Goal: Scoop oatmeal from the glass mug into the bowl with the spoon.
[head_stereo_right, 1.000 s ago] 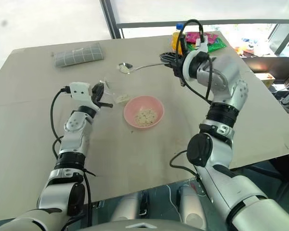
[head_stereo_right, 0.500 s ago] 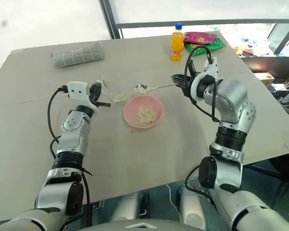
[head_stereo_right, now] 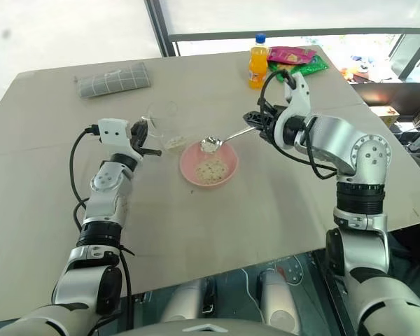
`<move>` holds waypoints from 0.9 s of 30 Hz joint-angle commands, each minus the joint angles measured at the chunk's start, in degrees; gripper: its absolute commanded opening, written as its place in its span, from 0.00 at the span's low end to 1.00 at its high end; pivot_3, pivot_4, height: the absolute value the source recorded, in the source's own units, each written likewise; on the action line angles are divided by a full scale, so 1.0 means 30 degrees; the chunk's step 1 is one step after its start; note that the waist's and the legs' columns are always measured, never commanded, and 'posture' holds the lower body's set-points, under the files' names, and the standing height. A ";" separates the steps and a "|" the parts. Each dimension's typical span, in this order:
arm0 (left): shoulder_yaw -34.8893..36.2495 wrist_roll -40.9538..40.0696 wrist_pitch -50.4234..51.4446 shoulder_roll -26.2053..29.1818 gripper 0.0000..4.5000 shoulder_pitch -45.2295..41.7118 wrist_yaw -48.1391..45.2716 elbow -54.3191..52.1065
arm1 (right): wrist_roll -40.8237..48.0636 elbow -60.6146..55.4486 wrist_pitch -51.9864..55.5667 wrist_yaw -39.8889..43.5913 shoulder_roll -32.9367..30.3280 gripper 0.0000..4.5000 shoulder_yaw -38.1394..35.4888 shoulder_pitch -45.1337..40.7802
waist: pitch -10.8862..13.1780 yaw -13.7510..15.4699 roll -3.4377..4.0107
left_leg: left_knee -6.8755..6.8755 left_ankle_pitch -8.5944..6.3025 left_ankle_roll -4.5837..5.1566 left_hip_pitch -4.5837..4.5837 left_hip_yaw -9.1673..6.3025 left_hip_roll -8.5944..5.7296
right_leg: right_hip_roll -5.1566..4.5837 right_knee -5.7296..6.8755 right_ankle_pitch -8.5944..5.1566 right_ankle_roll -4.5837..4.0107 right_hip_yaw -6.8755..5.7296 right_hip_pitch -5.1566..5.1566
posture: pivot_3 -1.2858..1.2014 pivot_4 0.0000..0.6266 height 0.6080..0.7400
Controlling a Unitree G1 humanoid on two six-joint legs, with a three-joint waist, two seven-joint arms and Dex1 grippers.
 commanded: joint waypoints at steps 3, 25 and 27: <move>-0.0109 0.0197 0.0162 0.0126 0.00 0.0201 0.0043 -0.0574 | -0.4760 -0.2468 0.1234 0.5790 -0.2056 0.02 0.2121 -0.1368 | 0.0000 0.0037 -0.0001 | 0.0000 -0.0001 0.0000 -0.0003 -0.0003 0.0000 | 0.0000 -0.0006 -0.0001 0.0001 -0.0002 -0.0002 | 0.52 0.24 1.00; -0.0027 -0.0115 0.0973 -0.0118 0.00 0.0900 0.0158 -0.1924 | -2.0344 -0.5604 -0.5100 2.4062 -0.4452 0.02 0.6567 -0.1397 | -0.0001 0.0145 -0.0010 | 0.0014 0.0000 -0.0003 0.0010 0.0004 -0.0013 | -0.0001 -0.0007 -0.0001 0.0002 -0.0015 0.0000 | 0.52 0.24 1.00; -0.0059 -0.0220 0.1442 -0.0154 0.00 0.1169 0.0123 -0.2655 | -1.9128 -0.4396 -0.3611 2.2756 -0.3048 0.02 0.4916 -0.2154 | -0.0002 0.0151 -0.0012 | 0.0016 0.0001 -0.0004 0.0021 0.0010 -0.0006 | -0.0002 0.0004 0.0001 -0.0002 -0.0015 0.0002 | 0.52 0.24 1.00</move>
